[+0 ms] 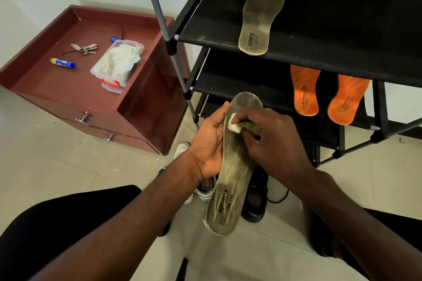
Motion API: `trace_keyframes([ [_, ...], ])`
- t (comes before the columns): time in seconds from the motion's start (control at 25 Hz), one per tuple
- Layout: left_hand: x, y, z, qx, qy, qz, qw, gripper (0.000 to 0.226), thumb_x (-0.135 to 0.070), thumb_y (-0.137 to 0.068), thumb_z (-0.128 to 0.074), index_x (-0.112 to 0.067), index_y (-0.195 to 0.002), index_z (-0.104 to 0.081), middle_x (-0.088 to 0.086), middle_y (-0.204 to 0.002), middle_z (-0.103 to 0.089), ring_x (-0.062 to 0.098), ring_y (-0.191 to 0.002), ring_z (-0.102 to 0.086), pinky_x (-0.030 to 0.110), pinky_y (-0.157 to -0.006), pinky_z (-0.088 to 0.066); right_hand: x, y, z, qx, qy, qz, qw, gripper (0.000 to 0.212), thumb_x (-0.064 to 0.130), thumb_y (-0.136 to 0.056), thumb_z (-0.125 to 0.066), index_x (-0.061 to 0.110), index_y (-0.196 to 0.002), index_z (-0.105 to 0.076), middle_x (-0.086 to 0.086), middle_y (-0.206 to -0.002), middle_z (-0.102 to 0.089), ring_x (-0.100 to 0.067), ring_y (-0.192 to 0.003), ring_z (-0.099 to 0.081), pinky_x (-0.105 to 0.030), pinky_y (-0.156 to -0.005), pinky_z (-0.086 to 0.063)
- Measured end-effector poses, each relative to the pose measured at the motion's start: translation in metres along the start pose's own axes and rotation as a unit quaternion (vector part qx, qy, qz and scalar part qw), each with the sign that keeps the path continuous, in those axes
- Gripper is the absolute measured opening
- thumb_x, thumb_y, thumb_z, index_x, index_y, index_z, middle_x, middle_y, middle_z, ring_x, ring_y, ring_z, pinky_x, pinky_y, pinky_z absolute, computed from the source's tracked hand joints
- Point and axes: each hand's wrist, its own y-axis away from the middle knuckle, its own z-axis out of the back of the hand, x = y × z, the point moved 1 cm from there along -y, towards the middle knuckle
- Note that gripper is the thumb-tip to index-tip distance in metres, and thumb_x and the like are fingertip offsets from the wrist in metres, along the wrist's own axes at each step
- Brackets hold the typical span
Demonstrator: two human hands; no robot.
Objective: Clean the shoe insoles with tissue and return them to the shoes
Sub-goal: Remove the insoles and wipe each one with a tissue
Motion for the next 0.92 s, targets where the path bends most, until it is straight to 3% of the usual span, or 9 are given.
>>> trace_keyframes([
  [0.16,0.002,0.0,-0.009,0.024,0.009,0.001,1.0,0.063,-0.059,-0.107,-0.038,-0.008,-0.13,-0.065,0.014,-0.115,-0.073,0.027,-0.108,-0.071,0.042,-0.098,-0.058,-0.006,-0.003,0.005,-0.052,0.079,-0.021,0.995,0.029,0.003,-0.086,-0.076,0.011,-0.113,-0.074,-0.003,-0.108,-0.073,-0.021,-0.099,-0.066,-0.033,-0.085,-0.054],
  [0.28,0.0,-0.003,-0.007,0.045,0.002,-0.004,0.999,0.069,-0.061,-0.107,-0.039,-0.007,-0.148,-0.053,0.02,-0.145,-0.059,0.031,-0.137,-0.056,0.047,-0.119,-0.041,-0.002,0.0,0.0,0.035,0.021,0.018,0.999,0.025,0.002,-0.086,-0.075,0.013,-0.109,-0.077,0.001,-0.104,-0.072,-0.011,-0.091,-0.065,-0.018,-0.083,-0.049],
  [0.32,0.0,-0.003,-0.005,0.043,0.009,-0.001,0.999,0.071,-0.06,-0.107,-0.038,-0.006,-0.151,-0.051,0.019,-0.149,-0.056,0.031,-0.141,-0.052,0.047,-0.121,-0.037,-0.002,0.003,0.002,0.069,0.015,0.029,0.997,0.024,0.003,-0.086,-0.075,0.014,-0.108,-0.077,0.003,-0.103,-0.072,-0.011,-0.09,-0.065,-0.019,-0.083,-0.049],
  [0.36,0.002,-0.003,-0.002,0.029,0.013,0.002,1.0,0.07,-0.06,-0.108,-0.037,-0.006,-0.147,-0.055,0.018,-0.143,-0.062,0.03,-0.136,-0.057,0.046,-0.119,-0.041,-0.005,0.004,0.005,0.081,0.03,0.034,0.996,0.023,0.004,-0.087,-0.075,0.014,-0.107,-0.077,0.002,-0.102,-0.071,-0.013,-0.09,-0.066,-0.024,-0.082,-0.053],
  [0.44,0.004,-0.003,0.0,0.011,0.016,0.009,1.0,0.065,-0.06,-0.107,-0.037,-0.008,-0.135,-0.065,0.015,-0.124,-0.072,0.028,-0.118,-0.068,0.045,-0.109,-0.051,-0.014,0.004,0.011,0.024,0.082,0.008,0.996,0.021,0.004,-0.087,-0.074,0.011,-0.107,-0.077,-0.002,-0.101,-0.07,-0.019,-0.089,-0.066,-0.035,-0.077,-0.056],
  [0.52,0.006,-0.003,-0.005,0.019,0.017,0.015,1.0,0.063,-0.059,-0.108,-0.036,-0.01,-0.128,-0.071,0.014,-0.116,-0.075,0.028,-0.108,-0.072,0.046,-0.102,-0.054,-0.014,-0.002,0.015,-0.039,0.09,-0.041,0.994,0.021,0.003,-0.088,-0.072,0.01,-0.108,-0.077,-0.005,-0.101,-0.071,-0.019,-0.087,-0.067,-0.031,-0.076,-0.054],
  [0.72,0.008,-0.001,-0.007,0.01,0.017,0.019,1.0,0.061,-0.055,-0.109,-0.038,-0.01,-0.115,-0.078,0.011,-0.11,-0.076,0.025,-0.104,-0.074,0.04,-0.094,-0.059,0.001,0.005,0.01,0.082,0.019,-0.008,0.996,0.022,0.006,-0.089,-0.074,0.015,-0.109,-0.078,0.002,-0.101,-0.074,-0.011,-0.089,-0.068,-0.032,-0.085,-0.057],
  [0.84,0.009,-0.001,-0.009,0.022,0.016,0.02,0.999,0.063,-0.056,-0.109,-0.035,-0.011,-0.113,-0.079,0.011,-0.107,-0.077,0.024,-0.1,-0.075,0.042,-0.095,-0.058,-0.005,0.002,0.014,-0.01,0.09,-0.048,0.995,0.018,0.004,-0.09,-0.071,0.01,-0.106,-0.077,-0.004,-0.1,-0.072,-0.02,-0.088,-0.067,-0.032,-0.08,-0.055],
  [0.92,0.007,-0.002,-0.007,0.022,0.022,0.019,0.999,0.062,-0.055,-0.109,-0.036,-0.01,-0.115,-0.078,0.011,-0.108,-0.077,0.025,-0.102,-0.074,0.041,-0.096,-0.057,0.0,0.001,0.009,0.018,0.052,-0.03,0.998,0.021,0.005,-0.088,-0.074,0.012,-0.107,-0.077,-0.002,-0.1,-0.074,-0.017,-0.088,-0.068,-0.029,-0.082,-0.052],
])
